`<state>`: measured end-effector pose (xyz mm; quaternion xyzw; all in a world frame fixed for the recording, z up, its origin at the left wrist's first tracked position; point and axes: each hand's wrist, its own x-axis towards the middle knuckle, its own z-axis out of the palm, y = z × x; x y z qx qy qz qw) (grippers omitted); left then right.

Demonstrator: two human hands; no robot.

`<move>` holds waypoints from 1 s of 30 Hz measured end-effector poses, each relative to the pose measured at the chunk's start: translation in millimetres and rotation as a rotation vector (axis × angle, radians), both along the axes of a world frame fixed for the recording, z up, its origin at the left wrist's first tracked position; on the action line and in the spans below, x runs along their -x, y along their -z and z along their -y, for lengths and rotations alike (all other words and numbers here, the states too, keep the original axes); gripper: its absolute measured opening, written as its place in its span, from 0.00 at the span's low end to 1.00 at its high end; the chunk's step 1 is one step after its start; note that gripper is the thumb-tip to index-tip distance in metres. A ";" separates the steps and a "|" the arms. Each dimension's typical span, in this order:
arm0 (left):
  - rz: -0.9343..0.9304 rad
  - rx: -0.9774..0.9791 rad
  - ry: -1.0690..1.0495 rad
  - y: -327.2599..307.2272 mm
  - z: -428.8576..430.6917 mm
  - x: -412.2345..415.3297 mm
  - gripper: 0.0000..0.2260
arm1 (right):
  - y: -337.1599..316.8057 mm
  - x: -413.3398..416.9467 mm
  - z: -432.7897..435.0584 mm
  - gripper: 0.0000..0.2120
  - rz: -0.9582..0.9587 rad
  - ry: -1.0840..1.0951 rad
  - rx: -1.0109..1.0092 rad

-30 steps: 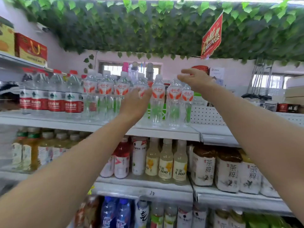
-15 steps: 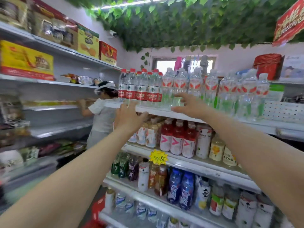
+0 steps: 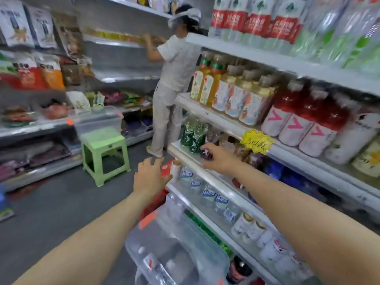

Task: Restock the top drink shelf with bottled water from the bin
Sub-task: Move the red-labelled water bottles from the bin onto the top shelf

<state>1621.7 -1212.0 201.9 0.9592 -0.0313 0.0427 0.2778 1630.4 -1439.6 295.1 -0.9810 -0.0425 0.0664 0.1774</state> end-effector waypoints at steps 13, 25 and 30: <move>-0.531 0.027 -0.414 277.8 2.7 35.4 0.31 | 306.5 -56.1 -11.7 0.29 -0.571 -0.063 -0.091; -0.300 0.265 -0.700 377.8 24.8 60.4 0.32 | 511.8 -43.2 -45.3 0.21 -0.914 0.062 -0.291; -0.267 0.240 -0.681 383.7 25.3 63.6 0.30 | 545.3 -23.4 -58.9 0.16 -1.092 0.135 -0.472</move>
